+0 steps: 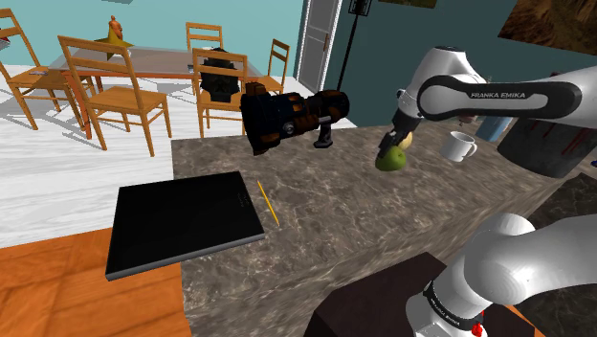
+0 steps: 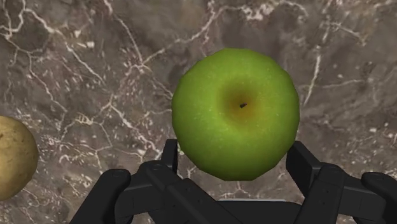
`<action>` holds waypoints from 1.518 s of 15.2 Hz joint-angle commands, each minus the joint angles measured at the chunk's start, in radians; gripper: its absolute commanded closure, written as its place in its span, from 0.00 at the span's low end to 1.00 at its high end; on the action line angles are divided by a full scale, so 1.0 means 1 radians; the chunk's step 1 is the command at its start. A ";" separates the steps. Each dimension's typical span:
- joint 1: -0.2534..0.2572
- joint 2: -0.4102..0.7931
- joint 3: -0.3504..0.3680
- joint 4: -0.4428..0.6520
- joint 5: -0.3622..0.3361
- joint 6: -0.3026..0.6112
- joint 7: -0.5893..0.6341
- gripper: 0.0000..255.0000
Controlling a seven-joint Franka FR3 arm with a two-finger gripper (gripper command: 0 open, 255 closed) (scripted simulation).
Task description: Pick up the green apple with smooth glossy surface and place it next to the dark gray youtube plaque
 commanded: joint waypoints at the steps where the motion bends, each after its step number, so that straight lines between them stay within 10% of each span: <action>1: 0.001 -0.006 0.004 0.025 0.004 -0.031 -0.004 1.00; 23: 0.021 0.010 0.044 0.329 0.046 -0.319 -0.028 1.00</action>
